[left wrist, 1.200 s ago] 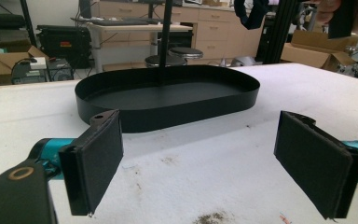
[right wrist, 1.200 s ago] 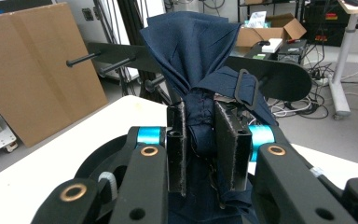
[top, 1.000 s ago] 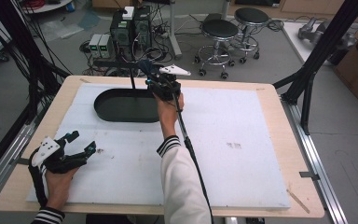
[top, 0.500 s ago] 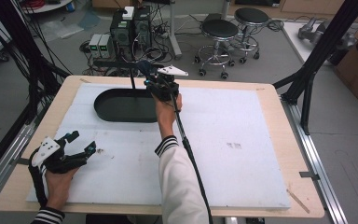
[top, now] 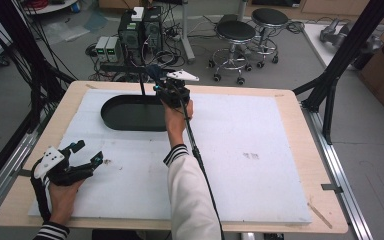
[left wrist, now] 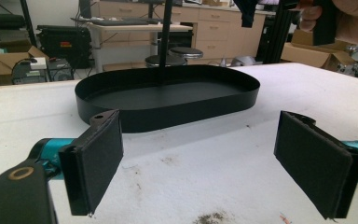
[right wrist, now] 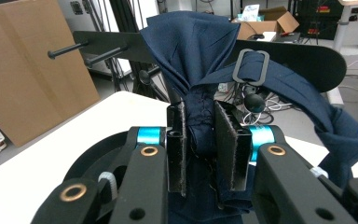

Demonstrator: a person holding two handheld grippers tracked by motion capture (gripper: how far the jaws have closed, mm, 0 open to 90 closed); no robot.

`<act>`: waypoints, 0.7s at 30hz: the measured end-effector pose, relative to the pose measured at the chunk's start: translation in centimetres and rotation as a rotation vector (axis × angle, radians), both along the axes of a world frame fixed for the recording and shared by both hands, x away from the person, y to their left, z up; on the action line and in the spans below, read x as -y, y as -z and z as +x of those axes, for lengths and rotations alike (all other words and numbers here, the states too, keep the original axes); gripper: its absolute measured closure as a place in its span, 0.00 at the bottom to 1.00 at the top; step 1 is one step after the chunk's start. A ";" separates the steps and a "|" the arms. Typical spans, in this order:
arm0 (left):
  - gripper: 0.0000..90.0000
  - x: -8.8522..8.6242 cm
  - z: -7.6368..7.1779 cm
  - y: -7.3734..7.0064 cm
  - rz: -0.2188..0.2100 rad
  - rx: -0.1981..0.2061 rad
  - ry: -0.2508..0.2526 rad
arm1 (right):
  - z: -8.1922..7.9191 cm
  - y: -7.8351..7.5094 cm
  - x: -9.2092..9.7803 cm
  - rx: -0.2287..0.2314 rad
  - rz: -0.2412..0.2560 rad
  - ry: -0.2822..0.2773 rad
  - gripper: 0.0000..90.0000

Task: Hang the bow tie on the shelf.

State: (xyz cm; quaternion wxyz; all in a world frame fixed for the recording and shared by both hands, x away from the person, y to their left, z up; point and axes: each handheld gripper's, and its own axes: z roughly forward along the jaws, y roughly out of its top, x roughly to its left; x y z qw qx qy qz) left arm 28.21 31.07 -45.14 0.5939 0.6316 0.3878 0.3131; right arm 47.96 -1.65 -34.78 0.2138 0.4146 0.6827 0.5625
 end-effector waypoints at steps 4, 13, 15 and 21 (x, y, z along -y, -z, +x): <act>0.18 0.0 0.0 0.0 0.003 0.000 0.001 | 0.3 0.2 -0.2 -0.005 -0.005 0.006 0.83; 0.18 0.0 0.0 0.0 0.003 0.000 0.001 | 0.9 0.9 -0.2 -0.022 -0.013 0.014 0.83; 0.18 0.0 0.0 0.0 0.003 0.000 0.001 | 1.1 1.0 0.0 -0.035 -0.025 0.015 0.83; 0.18 0.1 0.0 0.0 0.003 0.003 0.001 | 1.5 1.7 0.4 -0.087 -0.031 0.010 0.83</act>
